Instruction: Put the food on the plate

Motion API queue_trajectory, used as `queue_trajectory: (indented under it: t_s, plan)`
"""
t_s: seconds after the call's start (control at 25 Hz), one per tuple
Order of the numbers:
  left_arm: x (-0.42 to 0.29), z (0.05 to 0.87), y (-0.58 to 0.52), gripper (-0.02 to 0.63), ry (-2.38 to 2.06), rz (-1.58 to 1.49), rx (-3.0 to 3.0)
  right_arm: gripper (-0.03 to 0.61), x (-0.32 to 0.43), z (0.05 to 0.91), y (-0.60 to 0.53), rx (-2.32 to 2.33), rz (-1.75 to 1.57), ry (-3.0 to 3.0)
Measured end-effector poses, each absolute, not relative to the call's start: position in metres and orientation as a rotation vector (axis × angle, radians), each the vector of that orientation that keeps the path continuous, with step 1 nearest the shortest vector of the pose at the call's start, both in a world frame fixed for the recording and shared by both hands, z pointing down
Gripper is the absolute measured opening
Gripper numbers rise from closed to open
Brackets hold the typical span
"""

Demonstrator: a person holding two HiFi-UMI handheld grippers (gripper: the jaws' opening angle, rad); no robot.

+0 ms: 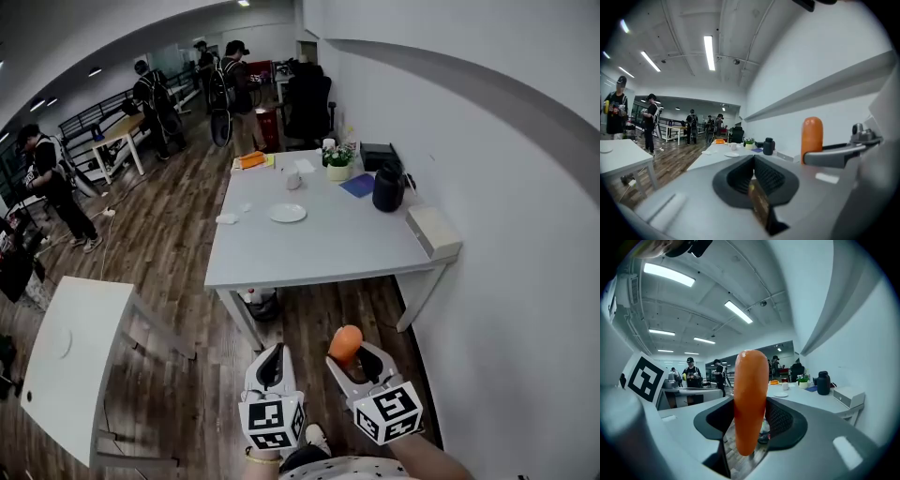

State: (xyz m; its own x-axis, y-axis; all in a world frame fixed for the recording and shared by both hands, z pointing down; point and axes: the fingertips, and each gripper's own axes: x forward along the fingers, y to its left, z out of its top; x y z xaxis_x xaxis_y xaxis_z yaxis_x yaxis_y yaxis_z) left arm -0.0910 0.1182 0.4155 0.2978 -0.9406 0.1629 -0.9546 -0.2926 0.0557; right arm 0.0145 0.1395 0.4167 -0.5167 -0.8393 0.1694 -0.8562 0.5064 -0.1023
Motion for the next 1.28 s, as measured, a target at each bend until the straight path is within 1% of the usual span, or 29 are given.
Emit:
queue_trajectory:
  t_s: [0.28,0.68,1.08,1.28]
  plan:
    - [-0.113,0.42,0.006,0.008,-1.74,0.148,2.413,0.209,-0.002,0.414,0.032,1.536,0.247,-2.593]
    - [-0.128,0.435,-0.113,0.008,-1.748,0.165,2.367,0.209,-0.014,0.434,-0.114,1.449,0.275,-2.575]
    - [-0.131,0.466,-0.283,0.008,-1.81,0.159,2.269,0.209,-0.02,0.469,-0.309,1.266,0.248,-2.552]
    - [-0.133,0.476,-0.35,0.008,-1.824,0.179,2.238,0.209,-0.025,0.495,-0.391,1.113,0.234,-2.468]
